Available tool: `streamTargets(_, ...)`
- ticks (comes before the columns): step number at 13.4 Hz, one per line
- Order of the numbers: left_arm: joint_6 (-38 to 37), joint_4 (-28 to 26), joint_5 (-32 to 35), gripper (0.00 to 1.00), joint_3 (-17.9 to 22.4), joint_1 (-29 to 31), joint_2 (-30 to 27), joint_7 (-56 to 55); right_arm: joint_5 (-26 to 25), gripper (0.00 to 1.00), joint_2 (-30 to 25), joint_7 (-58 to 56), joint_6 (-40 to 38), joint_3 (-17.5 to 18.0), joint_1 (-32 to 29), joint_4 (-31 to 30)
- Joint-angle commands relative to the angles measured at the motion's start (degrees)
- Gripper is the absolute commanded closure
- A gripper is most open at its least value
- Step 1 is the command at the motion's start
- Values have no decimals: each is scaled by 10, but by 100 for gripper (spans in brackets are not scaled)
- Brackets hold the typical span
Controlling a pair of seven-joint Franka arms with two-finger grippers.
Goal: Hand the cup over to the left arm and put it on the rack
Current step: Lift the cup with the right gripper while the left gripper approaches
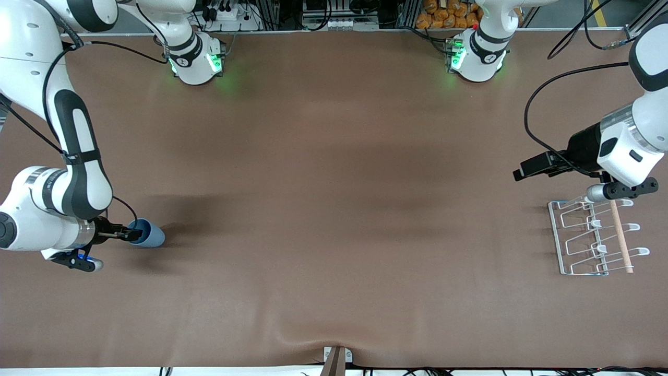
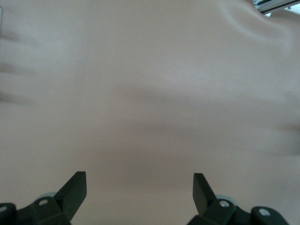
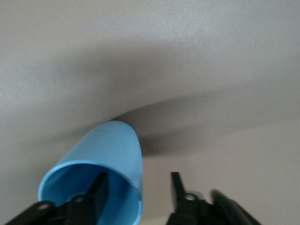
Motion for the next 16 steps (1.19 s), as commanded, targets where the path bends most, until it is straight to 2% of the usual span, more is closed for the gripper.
streamTargets(1, -16, 8, -34, 0, -1, -3, 3, -52, 4, 100, 2, 0, 0, 4, -2, 3)
streamTargets(7, -22, 9, -112, 0, -3, -4, 9, -157, 3, 100, -16, 1, -27, 12, 8, 13)
streamTargets(9, -26, 9, -165, 0, -3, 1, 16, -203, 5, 100, -38, 9, -49, 14, 28, 17)
streamTargets(12, -43, 9, -227, 0, -3, 4, 24, -273, 44, 100, -60, 16, -93, 15, 54, 32)
streamTargets(16, -45, 11, -275, 0, -3, -5, 25, -377, 104, 100, -60, 98, -132, 15, 115, 63)
